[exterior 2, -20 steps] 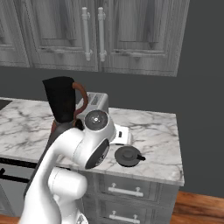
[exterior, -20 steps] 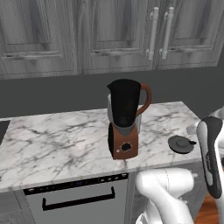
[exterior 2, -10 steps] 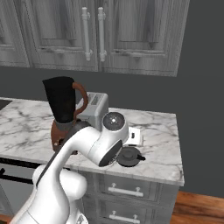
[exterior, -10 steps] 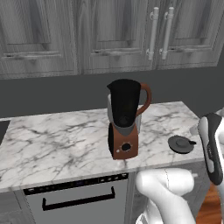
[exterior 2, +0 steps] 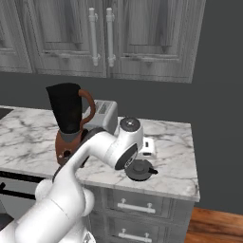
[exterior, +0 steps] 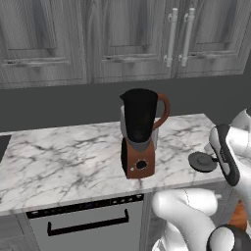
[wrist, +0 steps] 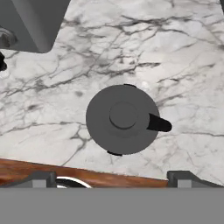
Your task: Open the blender lid, put the pear in the blender, close the lid, and start the blender.
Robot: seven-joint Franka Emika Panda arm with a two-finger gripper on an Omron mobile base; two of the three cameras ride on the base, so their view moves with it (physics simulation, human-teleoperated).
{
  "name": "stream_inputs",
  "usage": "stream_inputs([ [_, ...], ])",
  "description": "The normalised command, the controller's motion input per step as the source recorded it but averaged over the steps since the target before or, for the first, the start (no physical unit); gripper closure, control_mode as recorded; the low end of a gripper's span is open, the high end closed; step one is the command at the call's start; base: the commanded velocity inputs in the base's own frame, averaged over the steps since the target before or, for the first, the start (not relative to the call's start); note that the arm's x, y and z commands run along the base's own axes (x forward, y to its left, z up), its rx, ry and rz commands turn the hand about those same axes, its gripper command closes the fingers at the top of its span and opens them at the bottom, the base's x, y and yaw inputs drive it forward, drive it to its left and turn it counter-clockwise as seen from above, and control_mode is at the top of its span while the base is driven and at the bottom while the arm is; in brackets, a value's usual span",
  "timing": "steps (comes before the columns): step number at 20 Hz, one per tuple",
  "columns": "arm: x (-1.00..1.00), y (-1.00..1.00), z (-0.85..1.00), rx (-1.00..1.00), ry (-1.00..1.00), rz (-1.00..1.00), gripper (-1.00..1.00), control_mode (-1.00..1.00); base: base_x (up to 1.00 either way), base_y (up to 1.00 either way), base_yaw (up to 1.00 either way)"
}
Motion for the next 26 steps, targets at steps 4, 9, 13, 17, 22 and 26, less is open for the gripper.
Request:
stream_inputs([
  [4, 0.22, -0.14, -0.34, 0.00, 0.12, 0.07, -1.00, -1.00, 0.00, 0.00, 0.00],
  [9, 0.23, -0.07, -0.45, 0.00, 0.09, 0.04, -1.00, -1.00, 0.00, 0.00, 0.00],
  [13, 0.30, 0.00, -0.47, 0.00, 0.08, 0.00, -1.00, -1.00, 0.00, 0.00, 0.00],
  [17, 0.30, 0.00, -0.34, 0.00, 0.05, 0.00, -1.00, -1.00, 0.00, 0.00, 0.00],
  [22, 0.27, 0.00, -0.25, 0.00, 0.01, 0.00, -1.00, -1.00, 0.00, 0.00, 0.00],
  [26, 0.16, 0.00, -0.31, 0.00, 0.00, 0.00, -1.00, -1.00, 0.00, 0.00, 0.00],
])
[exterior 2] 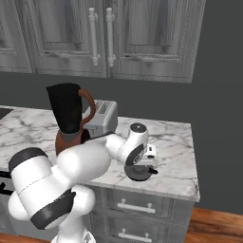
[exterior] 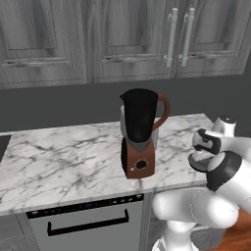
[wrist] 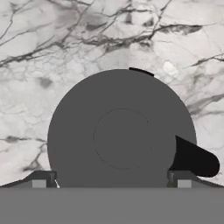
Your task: Open the blender lid, put the pear in the blender, close the lid, and start the blender.
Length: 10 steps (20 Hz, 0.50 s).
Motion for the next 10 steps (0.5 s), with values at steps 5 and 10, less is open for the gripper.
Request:
stream_inputs([
  [5, 0.09, 0.01, -0.36, 0.00, 0.01, 0.00, -1.00, -1.00, 0.00, 0.00, 0.00],
  [10, 0.21, 0.01, -0.35, 0.00, 0.03, 0.00, -1.00, -1.00, 0.00, 0.00, 0.00],
])
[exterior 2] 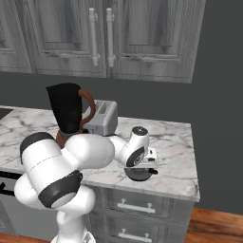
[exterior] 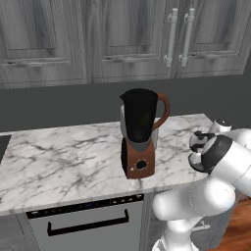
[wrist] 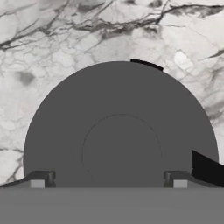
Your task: Open the blender lid, put the pear in the blender, close the lid, and start the blender.
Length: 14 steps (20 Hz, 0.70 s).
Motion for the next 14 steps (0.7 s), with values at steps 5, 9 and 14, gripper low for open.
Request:
stream_inputs([
  [5, 0.30, 0.00, -0.27, 0.00, 0.01, 0.00, -1.00, -1.00, 0.00, 0.00, 0.00],
  [9, 0.26, 0.00, -0.27, 0.00, 0.00, 0.00, -1.00, -1.00, 0.00, 0.00, 0.00],
  [14, -0.01, 0.14, -0.74, -0.04, 0.00, 0.00, -1.00, -1.00, 0.00, 0.00, 0.00],
])
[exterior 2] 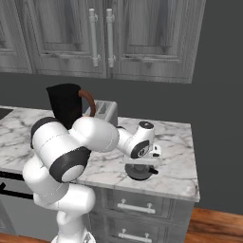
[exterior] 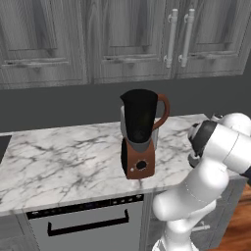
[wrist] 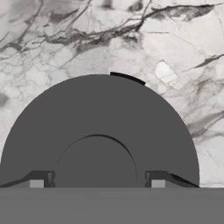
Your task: Open the blender lid, put the pear in the blender, close the lid, and start the blender.
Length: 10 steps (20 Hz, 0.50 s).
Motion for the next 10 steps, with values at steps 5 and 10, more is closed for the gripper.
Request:
stream_inputs([
  [5, -0.20, 0.51, -0.98, -0.11, 0.00, 0.00, -1.00, -1.00, 0.00, 0.00, 0.00],
  [10, -0.25, 0.56, -0.96, -0.11, 0.00, 0.00, 1.00, -1.00, 0.00, 0.00, 0.00],
])
